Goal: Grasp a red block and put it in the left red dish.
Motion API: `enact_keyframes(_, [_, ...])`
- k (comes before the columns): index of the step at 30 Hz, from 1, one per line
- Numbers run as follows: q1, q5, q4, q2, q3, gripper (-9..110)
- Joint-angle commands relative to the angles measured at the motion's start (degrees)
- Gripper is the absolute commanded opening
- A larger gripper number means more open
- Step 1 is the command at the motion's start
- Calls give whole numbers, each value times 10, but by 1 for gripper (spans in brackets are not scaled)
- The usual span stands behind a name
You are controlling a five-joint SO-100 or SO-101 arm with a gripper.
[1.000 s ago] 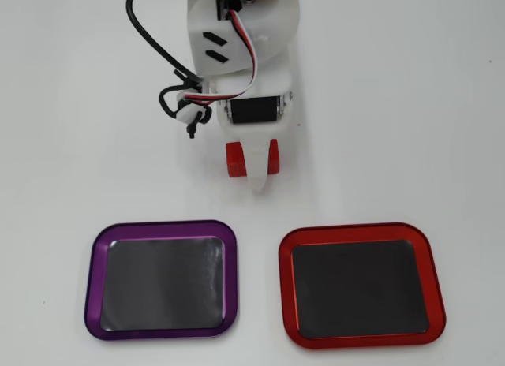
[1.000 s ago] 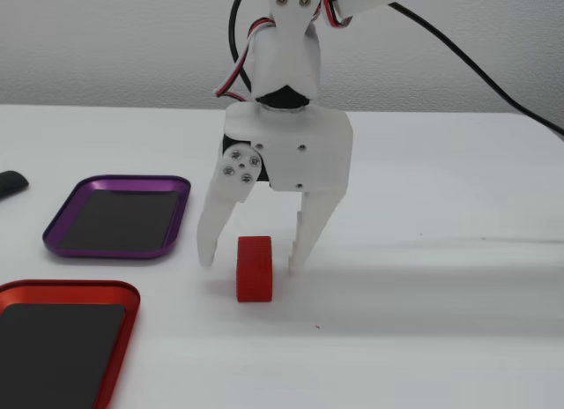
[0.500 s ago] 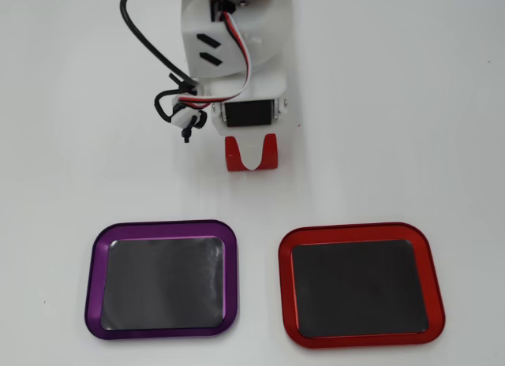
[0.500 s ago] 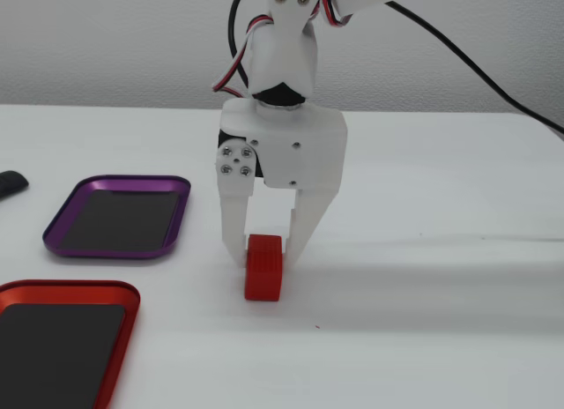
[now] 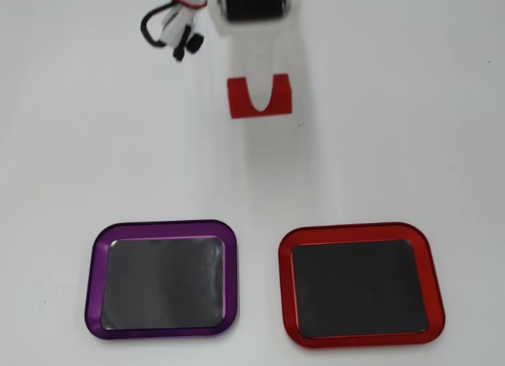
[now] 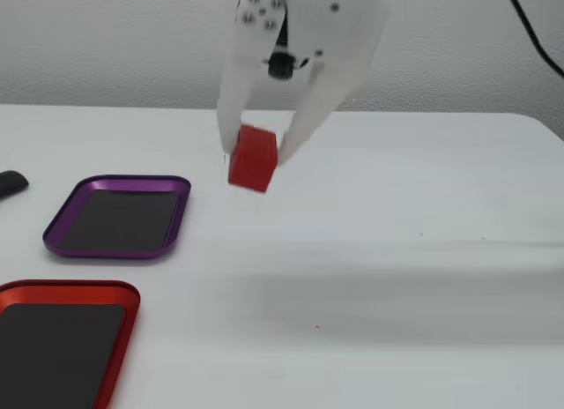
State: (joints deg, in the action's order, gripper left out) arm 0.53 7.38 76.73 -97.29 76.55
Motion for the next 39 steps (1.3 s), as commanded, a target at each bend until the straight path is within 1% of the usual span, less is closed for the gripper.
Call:
enact_keyframes(1, [-33,2,3,-112,-14,-1])
enact_keyframes(4, [-64,4,-12,-179,16,-1])
enact_keyframes(5, [-74,4,-43,-192,33,-1])
enact_keyframes(8, [-86,14,-194,-199,112,-1])
enact_keyframes(13, [-100,76,-464,-193,243,-1])
enact_keyframes(16, [-120,80,-577,-181,302,-1])
enact_keyframes(18, [-122,80,-620,-151,318,-1])
enact_keyframes(21, [-121,80,-650,-76,292,-1])
enact_keyframes(29, [-121,73,-647,149,99,-1])
enact_keyframes(35, [-121,74,-641,249,21,-1])
enact_keyframes(39, [-121,77,-627,277,-5,-1])
